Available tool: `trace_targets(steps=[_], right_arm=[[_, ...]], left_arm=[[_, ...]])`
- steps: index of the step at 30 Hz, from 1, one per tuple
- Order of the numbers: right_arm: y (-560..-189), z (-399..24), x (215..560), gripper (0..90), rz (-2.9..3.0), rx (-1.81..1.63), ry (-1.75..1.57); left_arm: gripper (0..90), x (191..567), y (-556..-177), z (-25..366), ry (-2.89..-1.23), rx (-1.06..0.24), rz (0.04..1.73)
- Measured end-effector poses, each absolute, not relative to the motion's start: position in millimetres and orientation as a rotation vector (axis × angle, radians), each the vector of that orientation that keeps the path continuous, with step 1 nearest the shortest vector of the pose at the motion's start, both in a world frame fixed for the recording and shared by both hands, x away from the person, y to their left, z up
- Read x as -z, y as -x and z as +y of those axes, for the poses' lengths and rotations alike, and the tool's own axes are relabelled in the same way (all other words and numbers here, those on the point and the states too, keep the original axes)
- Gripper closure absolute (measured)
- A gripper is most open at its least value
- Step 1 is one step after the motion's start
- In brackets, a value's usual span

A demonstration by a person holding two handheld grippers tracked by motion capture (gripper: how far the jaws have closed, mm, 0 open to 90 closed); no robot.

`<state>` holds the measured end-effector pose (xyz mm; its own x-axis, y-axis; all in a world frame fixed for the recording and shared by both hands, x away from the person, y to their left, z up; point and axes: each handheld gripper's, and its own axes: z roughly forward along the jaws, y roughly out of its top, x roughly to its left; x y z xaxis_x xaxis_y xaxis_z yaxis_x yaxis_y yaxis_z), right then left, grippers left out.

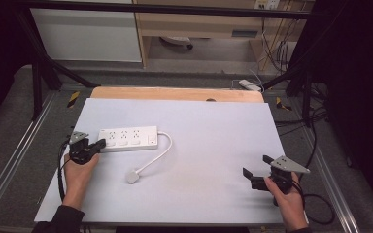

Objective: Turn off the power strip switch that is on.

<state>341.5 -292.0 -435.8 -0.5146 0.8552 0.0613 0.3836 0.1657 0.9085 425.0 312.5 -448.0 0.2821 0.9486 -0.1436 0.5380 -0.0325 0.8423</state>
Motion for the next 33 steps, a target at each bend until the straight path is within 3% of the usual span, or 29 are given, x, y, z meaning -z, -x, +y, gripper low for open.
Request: trace_targets(steps=[33], right_arm=[[-341.5, -292.6, 435.4, 4.1, 1.974, -1.322, -1.164]], left_arm=[[90.0, 444.0, -423.0, 300.8, -1.737, -0.646, 1.301]])
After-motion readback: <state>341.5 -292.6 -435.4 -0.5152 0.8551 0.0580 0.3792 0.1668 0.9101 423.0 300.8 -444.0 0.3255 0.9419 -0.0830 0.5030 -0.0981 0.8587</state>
